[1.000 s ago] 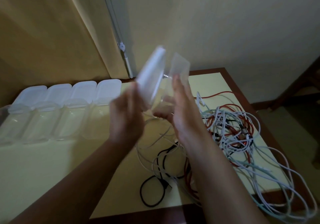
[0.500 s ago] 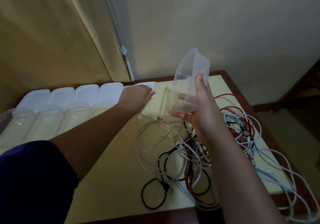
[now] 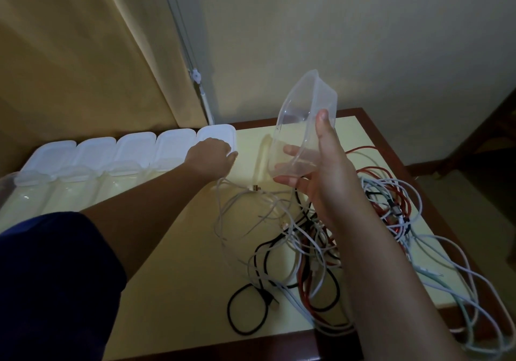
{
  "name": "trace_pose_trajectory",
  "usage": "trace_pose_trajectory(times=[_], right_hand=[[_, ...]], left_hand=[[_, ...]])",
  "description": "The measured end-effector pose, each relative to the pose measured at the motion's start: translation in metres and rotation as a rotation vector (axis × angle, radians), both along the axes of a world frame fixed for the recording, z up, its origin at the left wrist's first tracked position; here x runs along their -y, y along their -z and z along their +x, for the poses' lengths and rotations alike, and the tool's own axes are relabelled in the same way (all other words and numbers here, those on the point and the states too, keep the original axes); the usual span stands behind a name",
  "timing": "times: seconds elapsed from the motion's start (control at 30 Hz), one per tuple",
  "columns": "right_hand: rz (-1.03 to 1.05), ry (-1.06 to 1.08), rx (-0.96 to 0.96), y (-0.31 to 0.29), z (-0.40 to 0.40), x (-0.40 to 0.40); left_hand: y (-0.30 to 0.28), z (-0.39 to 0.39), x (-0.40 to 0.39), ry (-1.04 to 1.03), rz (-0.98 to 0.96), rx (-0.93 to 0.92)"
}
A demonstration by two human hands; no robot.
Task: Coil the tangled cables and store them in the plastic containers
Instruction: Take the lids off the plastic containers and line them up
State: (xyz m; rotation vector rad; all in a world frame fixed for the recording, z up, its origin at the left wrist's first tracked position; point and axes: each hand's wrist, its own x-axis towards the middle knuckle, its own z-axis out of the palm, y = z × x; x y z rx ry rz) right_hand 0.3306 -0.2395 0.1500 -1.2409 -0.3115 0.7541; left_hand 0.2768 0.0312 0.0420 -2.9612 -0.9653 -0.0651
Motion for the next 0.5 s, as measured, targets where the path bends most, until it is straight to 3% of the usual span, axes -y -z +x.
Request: trace_pose_trajectory(times=[0.13, 0.3, 0.4, 0.5], right_hand=[[0.012, -0.036, -0.061, -0.006, 0.0, 0.0], [0.231, -0.112, -0.236, -0.012, -0.001, 0.001], [0.26, -0.185, -0.251, -0.015, -0.015, -0.005], [0.163, -0.215, -0.218, -0.017, -0.041, -0.013]], left_hand=[[-0.024, -0.008, 0.012, -0.072, -0.135, 0.038], [-0.055, -0.094, 0.076, 0.096, -0.084, 0.617], [-0.055, -0.186, 0.101, 0.184, -0.007, 0.623], [-0.026, -0.264, 0.102, 0.178, 0.014, 0.528]])
